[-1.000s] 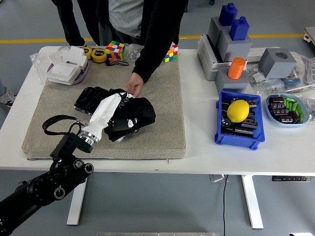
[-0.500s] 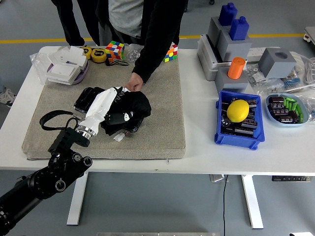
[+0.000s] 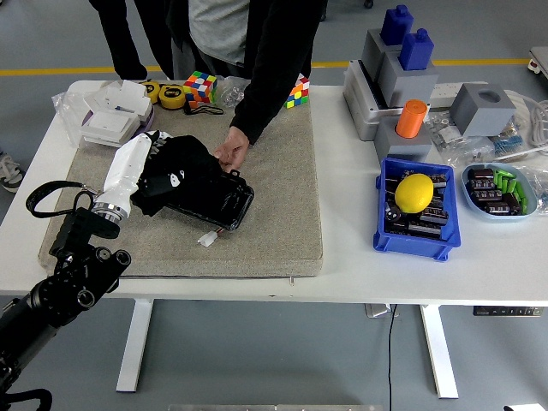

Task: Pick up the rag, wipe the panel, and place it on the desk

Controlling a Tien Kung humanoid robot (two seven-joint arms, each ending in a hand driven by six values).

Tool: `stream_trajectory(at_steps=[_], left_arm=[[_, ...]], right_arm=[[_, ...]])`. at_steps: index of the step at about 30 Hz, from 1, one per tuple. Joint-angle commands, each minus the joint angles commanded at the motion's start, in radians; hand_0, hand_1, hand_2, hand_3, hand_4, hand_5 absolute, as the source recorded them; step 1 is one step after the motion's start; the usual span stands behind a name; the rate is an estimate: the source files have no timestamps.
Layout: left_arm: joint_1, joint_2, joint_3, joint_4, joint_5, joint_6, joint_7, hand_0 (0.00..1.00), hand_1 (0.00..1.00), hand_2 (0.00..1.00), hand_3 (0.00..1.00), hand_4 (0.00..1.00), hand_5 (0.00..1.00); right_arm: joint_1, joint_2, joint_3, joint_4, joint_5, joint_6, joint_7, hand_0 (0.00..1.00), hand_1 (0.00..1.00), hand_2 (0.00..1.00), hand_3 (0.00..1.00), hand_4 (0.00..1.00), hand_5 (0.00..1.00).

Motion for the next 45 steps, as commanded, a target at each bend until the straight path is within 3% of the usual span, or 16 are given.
stream_trajectory(at_steps=[7,18,33,45], left_arm=[[-0.037,-0.005,-0.08,0.094,0.02,0.002,-0.003,0.234,0.296,0.341,0.549,0.669,0.002],[-0.053,0.003,-0.141,0.167,0.033,0.001,0.0,0.233,0.304,0.343,0.55,0.669,0.002],[-0.013,0.001,-0.043,0.067,-0.01,0.004,-0.004,0.235,0.306,0.344,0.55,0.669,0.002],[0.03,0.026,0.165,-0.105,-0.075,0.001,0.01,0.236,0.308,0.347,0.55,0.669,0.002]], right_arm=[[-0.001,0.0,-0.001,-0.001,0.0,0.0,0.0,0.589,0.564,0.48,0.521,0.906,0.362],[-0.001,-0.002,-0.001,0.0,0.002,0.0,0.0,0.589,0.564,0.481,0.521,0.906,0.362],[-0.004,-0.003,-0.008,0.001,0.002,0.001,0.001,0.59,0.564,0.48,0.522,0.906,0.362],[-0.004,-0.003,-0.007,0.003,0.001,0.001,0.001,0.589,0.564,0.48,0.522,0.906,0.361]])
